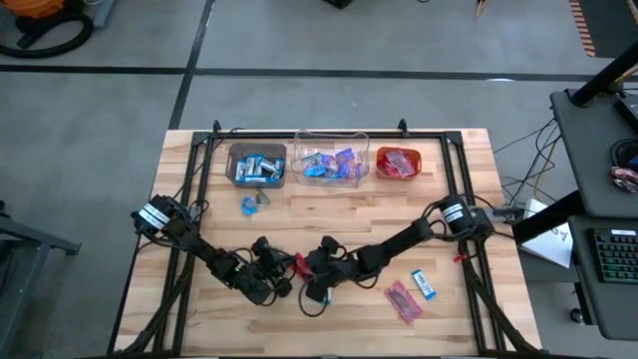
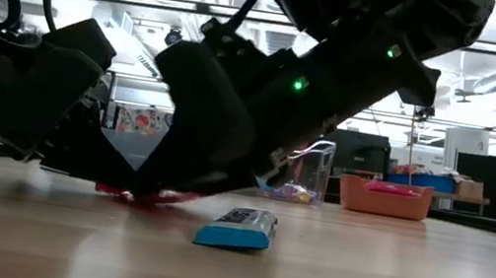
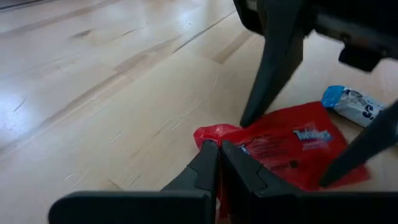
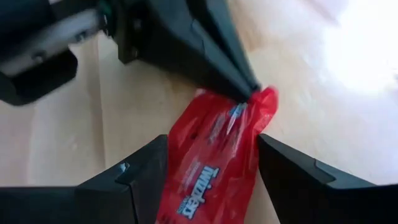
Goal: Sort candy
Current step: Put the red candy into the orange bin
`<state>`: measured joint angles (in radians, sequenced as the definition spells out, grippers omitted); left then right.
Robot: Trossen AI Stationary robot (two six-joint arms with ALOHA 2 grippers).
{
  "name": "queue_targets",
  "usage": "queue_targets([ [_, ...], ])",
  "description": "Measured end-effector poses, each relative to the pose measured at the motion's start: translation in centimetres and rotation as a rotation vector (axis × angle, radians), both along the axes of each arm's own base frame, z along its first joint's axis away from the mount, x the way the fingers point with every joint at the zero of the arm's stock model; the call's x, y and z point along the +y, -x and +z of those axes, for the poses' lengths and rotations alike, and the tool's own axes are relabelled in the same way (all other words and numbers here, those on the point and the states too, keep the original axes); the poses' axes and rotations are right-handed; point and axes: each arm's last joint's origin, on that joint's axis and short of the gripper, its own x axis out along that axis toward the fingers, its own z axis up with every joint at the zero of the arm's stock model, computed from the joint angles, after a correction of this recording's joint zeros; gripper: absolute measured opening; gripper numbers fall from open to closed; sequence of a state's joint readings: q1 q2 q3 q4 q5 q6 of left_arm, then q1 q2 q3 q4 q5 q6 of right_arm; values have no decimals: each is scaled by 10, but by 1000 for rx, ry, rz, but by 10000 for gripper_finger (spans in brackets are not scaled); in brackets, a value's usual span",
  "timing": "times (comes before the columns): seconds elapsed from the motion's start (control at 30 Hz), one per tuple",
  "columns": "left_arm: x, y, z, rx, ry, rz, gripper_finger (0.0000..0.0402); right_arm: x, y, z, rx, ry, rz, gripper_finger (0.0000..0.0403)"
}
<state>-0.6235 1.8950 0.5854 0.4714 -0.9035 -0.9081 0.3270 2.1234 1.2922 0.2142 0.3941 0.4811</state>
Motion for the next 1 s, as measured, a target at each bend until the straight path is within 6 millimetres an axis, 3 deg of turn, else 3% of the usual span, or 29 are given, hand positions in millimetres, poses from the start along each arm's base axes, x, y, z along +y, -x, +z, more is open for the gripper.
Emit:
queue_targets([
  [0.27, -1, 0, 1, 0, 2, -9, 0, 2, -6, -10, 61, 41, -16, 214],
  [0.5, -2, 1, 9, 17, 0, -53, 0, 1, -4, -11, 83, 62, -7, 134],
  [0.73, 0, 6, 31, 42, 2, -86, 0, 1, -4, -7, 85, 67, 11, 67],
  [1.0, 8, 19, 61, 87, -36, -109, 0, -3, 4, 12, 141, 129, 58, 56],
])
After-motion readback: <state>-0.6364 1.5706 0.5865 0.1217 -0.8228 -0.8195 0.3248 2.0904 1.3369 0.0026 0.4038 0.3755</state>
